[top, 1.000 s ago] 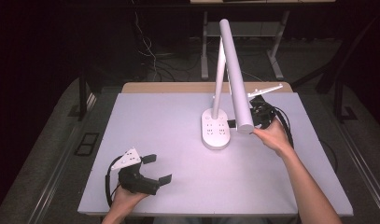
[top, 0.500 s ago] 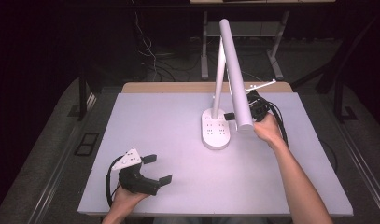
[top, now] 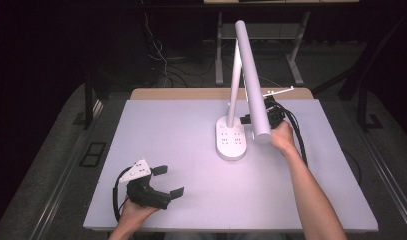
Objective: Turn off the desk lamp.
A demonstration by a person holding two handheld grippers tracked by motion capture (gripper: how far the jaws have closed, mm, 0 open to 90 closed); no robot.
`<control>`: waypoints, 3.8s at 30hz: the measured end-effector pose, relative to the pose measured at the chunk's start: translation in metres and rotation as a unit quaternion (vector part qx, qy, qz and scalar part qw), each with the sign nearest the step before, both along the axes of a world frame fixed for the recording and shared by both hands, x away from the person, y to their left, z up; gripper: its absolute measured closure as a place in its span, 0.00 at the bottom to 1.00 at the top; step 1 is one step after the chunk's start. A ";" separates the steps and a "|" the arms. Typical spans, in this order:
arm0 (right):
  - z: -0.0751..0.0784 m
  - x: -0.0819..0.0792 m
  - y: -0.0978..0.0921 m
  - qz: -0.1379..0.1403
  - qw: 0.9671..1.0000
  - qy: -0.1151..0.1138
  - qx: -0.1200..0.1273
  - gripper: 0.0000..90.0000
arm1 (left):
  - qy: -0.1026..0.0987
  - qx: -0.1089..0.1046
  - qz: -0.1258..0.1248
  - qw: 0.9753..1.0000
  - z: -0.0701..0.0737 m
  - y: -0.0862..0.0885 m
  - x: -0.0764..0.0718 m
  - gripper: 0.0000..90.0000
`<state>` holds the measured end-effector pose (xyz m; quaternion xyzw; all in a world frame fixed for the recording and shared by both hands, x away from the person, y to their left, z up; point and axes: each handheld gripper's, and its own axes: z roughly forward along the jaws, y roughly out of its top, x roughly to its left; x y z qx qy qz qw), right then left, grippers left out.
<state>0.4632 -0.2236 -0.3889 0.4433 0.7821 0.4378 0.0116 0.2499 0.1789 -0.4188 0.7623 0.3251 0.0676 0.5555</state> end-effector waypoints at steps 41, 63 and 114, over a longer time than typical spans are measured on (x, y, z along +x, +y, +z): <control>-0.046 0.021 0.010 -0.041 0.999 0.029 0.014 1.00 | -0.003 0.001 -0.007 1.000 0.001 -0.001 -0.001 0.00; -0.046 0.020 0.018 -0.048 0.999 0.015 0.010 1.00 | 0.000 0.001 -0.004 1.000 0.000 -0.001 0.000 0.00; -0.023 0.009 0.011 -0.046 0.999 -0.008 0.008 1.00 | 0.001 -0.005 -0.001 1.000 0.000 0.001 0.000 0.00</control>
